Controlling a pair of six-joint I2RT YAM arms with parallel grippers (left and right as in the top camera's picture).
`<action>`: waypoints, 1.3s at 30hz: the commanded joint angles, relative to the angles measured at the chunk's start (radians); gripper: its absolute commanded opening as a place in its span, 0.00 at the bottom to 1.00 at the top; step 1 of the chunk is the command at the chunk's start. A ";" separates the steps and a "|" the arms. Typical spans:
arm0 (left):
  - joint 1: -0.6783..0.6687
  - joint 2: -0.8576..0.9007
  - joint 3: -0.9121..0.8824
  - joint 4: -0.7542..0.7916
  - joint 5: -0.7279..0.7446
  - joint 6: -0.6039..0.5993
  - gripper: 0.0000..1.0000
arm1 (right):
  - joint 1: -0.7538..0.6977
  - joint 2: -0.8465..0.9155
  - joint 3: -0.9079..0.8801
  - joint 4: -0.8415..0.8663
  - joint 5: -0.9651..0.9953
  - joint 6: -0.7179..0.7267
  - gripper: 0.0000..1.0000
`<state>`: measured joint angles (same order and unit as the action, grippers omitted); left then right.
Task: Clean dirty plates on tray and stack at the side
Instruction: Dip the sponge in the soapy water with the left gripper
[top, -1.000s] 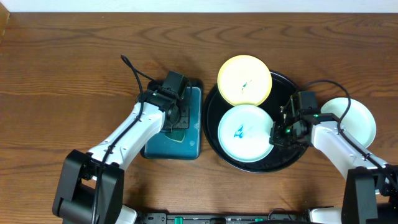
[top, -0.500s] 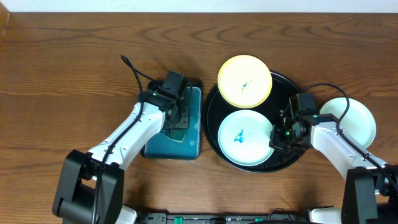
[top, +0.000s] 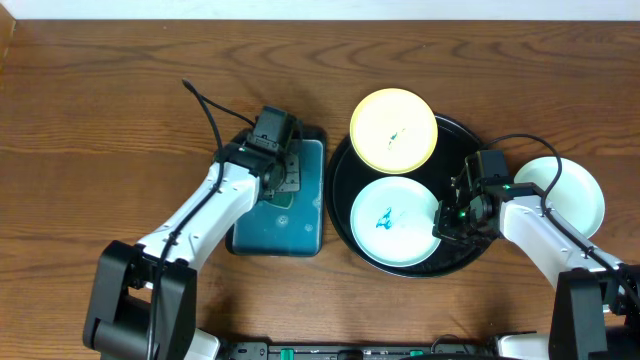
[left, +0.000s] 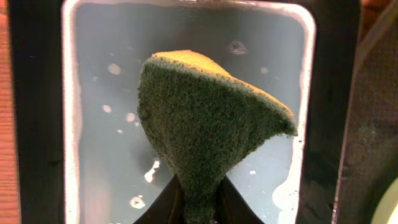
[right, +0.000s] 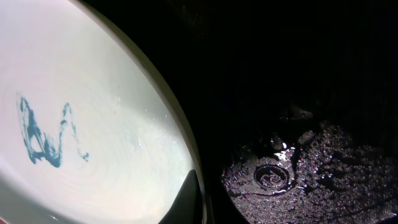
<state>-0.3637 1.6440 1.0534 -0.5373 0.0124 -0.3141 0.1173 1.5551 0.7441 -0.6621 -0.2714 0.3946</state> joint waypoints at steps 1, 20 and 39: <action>0.006 0.002 -0.010 0.002 -0.024 0.007 0.17 | 0.009 -0.005 -0.006 -0.003 0.013 0.010 0.01; 0.006 0.004 -0.194 0.143 -0.024 0.006 0.43 | 0.009 -0.005 -0.006 -0.005 0.013 0.010 0.01; 0.006 -0.110 -0.157 0.141 -0.024 0.006 0.07 | 0.009 -0.005 -0.006 -0.009 0.013 0.009 0.01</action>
<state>-0.3607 1.5845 0.8745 -0.3935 -0.0029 -0.3130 0.1173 1.5551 0.7441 -0.6651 -0.2718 0.3946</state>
